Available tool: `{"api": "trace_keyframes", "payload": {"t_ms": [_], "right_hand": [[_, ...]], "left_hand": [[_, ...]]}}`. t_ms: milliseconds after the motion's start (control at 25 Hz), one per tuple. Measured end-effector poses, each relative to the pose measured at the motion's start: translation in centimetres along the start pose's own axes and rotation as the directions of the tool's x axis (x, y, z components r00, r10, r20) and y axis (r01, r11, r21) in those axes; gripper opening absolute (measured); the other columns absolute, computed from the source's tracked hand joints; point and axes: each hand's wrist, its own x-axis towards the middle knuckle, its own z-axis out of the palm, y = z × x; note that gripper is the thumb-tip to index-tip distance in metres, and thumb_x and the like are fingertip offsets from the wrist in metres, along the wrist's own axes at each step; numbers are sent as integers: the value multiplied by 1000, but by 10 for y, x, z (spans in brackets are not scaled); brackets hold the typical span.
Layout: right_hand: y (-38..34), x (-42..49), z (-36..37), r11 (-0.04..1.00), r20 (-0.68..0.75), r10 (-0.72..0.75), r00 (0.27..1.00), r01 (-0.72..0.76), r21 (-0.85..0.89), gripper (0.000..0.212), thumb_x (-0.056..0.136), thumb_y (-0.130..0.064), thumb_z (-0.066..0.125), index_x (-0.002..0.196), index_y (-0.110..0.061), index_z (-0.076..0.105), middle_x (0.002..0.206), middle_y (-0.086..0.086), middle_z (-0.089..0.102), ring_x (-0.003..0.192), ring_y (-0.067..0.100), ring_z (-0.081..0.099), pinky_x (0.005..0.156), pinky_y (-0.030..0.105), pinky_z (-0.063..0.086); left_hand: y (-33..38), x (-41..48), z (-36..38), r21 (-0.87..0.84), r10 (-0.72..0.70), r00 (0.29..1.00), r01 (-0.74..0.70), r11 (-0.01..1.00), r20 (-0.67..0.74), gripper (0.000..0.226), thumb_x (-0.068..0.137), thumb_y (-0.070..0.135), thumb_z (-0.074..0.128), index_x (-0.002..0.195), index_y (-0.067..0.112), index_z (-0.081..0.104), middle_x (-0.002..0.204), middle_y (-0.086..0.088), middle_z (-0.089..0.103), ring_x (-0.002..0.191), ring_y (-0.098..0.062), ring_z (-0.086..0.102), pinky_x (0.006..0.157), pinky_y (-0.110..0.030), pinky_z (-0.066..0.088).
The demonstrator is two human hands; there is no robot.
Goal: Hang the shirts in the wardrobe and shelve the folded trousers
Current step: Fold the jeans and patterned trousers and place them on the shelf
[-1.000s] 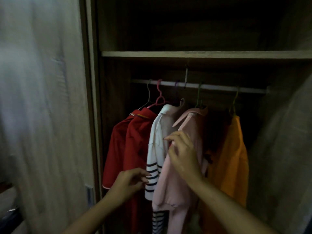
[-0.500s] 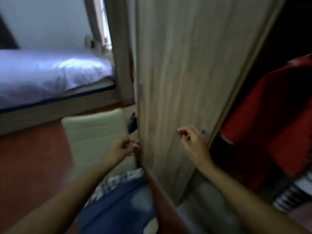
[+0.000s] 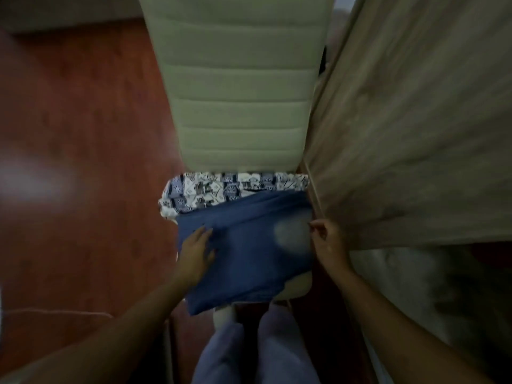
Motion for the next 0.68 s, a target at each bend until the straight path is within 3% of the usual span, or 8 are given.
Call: {"api": "trace_keyframes", "payload": {"t_ms": [120, 240, 360, 440, 520, 640, 680], "right_hand": [[62, 16, 25, 973, 110, 222, 969, -228, 43, 25, 91, -3, 50, 115, -2, 59, 116, 17, 62, 106, 27, 57, 81, 27, 42], [103, 31, 45, 946, 190, 301, 935, -318, 69, 33, 96, -9, 44, 127, 0, 51, 119, 10, 56, 113, 25, 52, 84, 19, 37], [131, 41, 58, 873, 293, 403, 867, -461, 163, 43, 98, -34, 41, 136, -16, 44, 126, -2, 49, 117, 20, 48, 103, 32, 39], [160, 50, 70, 808, 431, 405, 807, -536, 243, 49, 97, -46, 35, 140, -23, 39, 131, -5, 48, 123, 22, 47, 108, 41, 37], [171, 63, 75, 694, 515, 390, 763, -611, 381, 45, 98, -43, 33, 135, -22, 46, 126, -4, 56, 119, 21, 52, 98, 36, 46], [184, 78, 77, 681, 474, 426, 771, -618, 393, 26, 93, -22, 44, 96, -17, 69, 91, -8, 74, 87, 9, 68, 68, 20, 55], [185, 80, 74, 671, 435, 439, 786, -609, 422, 21, 92, -17, 47, 94, -21, 67, 97, -9, 72, 90, 2, 65, 74, 16, 50]], "left_hand": [[-18, 20, 78, 77, 52, 991, -62, 995, 122, 57, 87, 33, 50, 132, -1, 50, 142, -33, 39, 123, -57, 43, 92, -67, 43], [0, 36, 126, 165, 82, 983, -110, 980, 166, 69, 91, 54, 34, 150, 19, 21, 160, -13, 3, 145, -42, 7, 110, -61, 27], [18, 41, 157, 187, -32, 979, -6, 982, 200, 80, 90, 54, 45, 151, 31, -2, 158, 1, -23, 146, -31, -17, 112, -63, 11], [23, 42, 172, 236, -69, 980, 23, 972, 189, 90, 87, 53, 52, 149, 33, -9, 155, 3, -31, 144, -30, -24, 112, -65, 5], [23, 41, 176, 255, -92, 981, 46, 966, 171, 93, 86, 53, 54, 149, 33, -10, 154, 3, -32, 143, -30, -25, 112, -65, 3], [22, 44, 179, 241, -93, 984, 54, 969, 154, 93, 85, 51, 57, 150, 32, -8, 154, 3, -31, 143, -29, -26, 112, -65, 2], [24, 44, 178, 233, -95, 983, 57, 971, 154, 93, 85, 50, 57, 150, 33, -7, 154, 3, -31, 142, -28, -26, 112, -64, 1]]}}
